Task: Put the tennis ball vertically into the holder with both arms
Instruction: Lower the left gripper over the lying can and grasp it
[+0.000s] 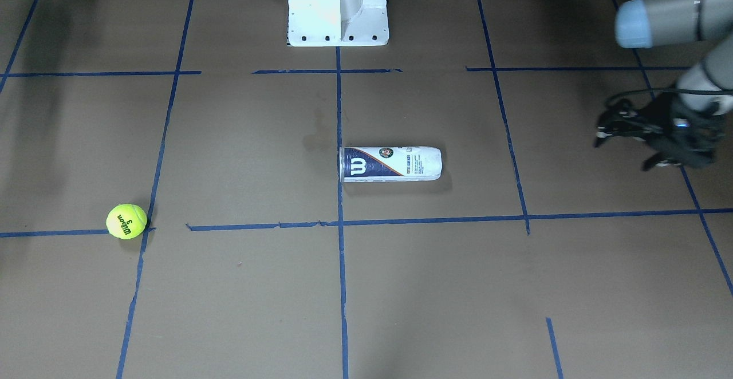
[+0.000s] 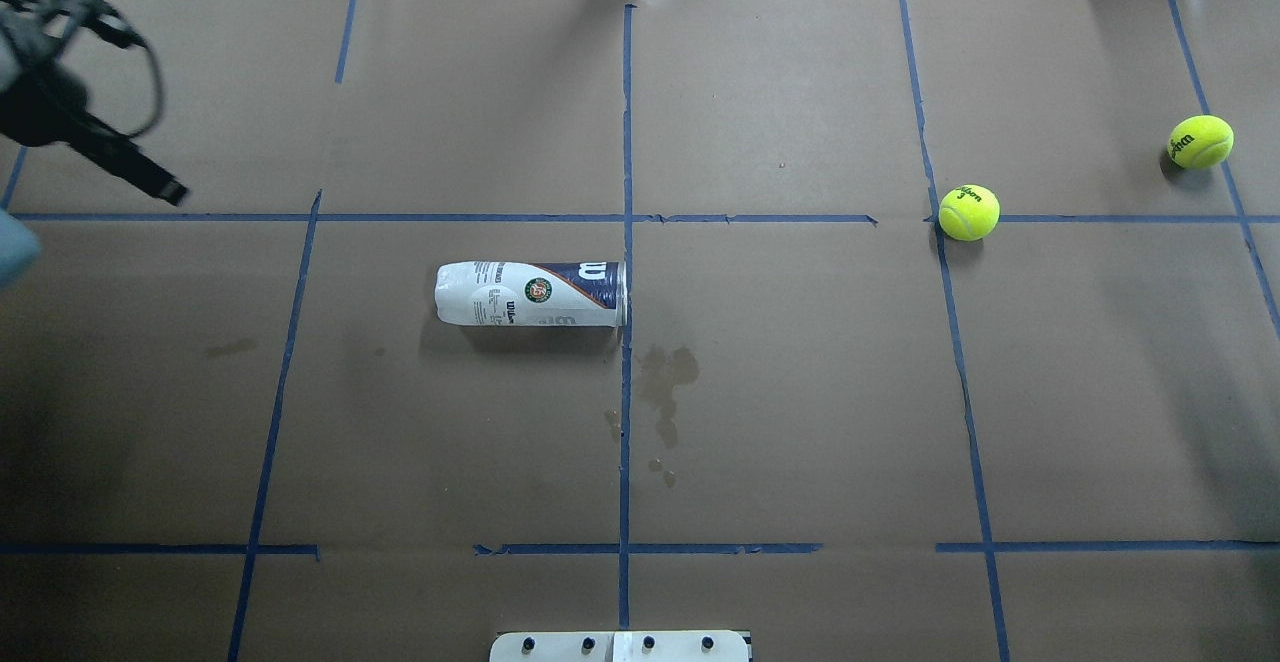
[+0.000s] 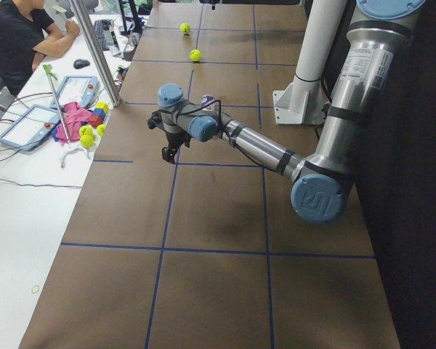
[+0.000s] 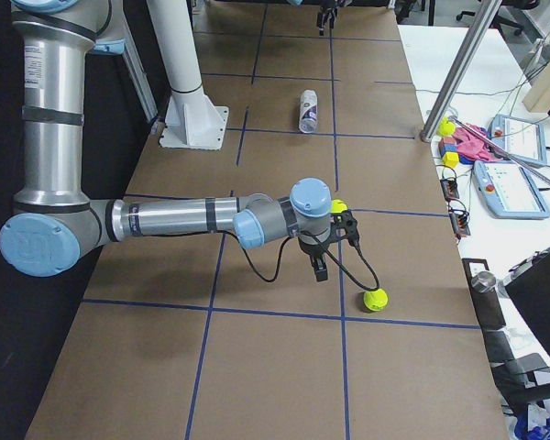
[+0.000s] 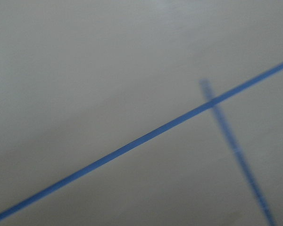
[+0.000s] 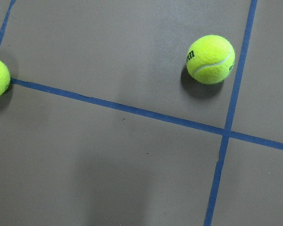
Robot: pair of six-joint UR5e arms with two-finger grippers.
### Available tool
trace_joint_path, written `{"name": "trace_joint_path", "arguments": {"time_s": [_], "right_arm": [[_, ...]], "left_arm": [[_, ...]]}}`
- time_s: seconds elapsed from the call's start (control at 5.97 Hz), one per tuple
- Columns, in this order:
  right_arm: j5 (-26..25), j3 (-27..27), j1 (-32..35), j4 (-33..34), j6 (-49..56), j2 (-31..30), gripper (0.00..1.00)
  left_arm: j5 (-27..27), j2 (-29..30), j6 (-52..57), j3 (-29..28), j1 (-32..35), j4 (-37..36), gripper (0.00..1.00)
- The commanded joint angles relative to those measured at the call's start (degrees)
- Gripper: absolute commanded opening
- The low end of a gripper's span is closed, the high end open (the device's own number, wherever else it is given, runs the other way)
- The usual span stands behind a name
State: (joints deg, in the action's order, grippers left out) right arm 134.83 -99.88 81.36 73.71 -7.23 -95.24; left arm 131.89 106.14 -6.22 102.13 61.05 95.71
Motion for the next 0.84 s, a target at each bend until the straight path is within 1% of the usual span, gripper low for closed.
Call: {"name": "trace_joint_path", "arguments": {"time_s": [0.0, 0.17, 0.33, 0.5, 0.67], "right_arm": [[-0.1, -0.1, -0.1, -0.4, -0.1, -0.6, 1.0], [0.1, -0.5, -0.1, -0.4, -0.5, -0.6, 1.0], [0.2, -0.7, -0.1, -0.5, -3.4, -0.6, 1.0], [0.5, -0.8, -0.1, -0.5, -3.9, -0.6, 1.0], [0.6, -1.0, -0.1, -0.5, -5.7, -0.7, 1.0]], "left_arm": [[-4.1, 6.3, 0.3, 1.2, -10.6, 0.2, 1.0], [-7.8, 10.0, 0.4, 1.1, -16.6, 0.0, 1.0], [-10.3, 11.6, 6.9, 1.1, -19.5, -0.1, 1.0], [-12.4, 12.2, 14.1, 0.4, -21.9, -0.1, 1.0], [-12.5, 14.2, 16.2, 0.0, -23.2, -0.1, 1.0]]}}
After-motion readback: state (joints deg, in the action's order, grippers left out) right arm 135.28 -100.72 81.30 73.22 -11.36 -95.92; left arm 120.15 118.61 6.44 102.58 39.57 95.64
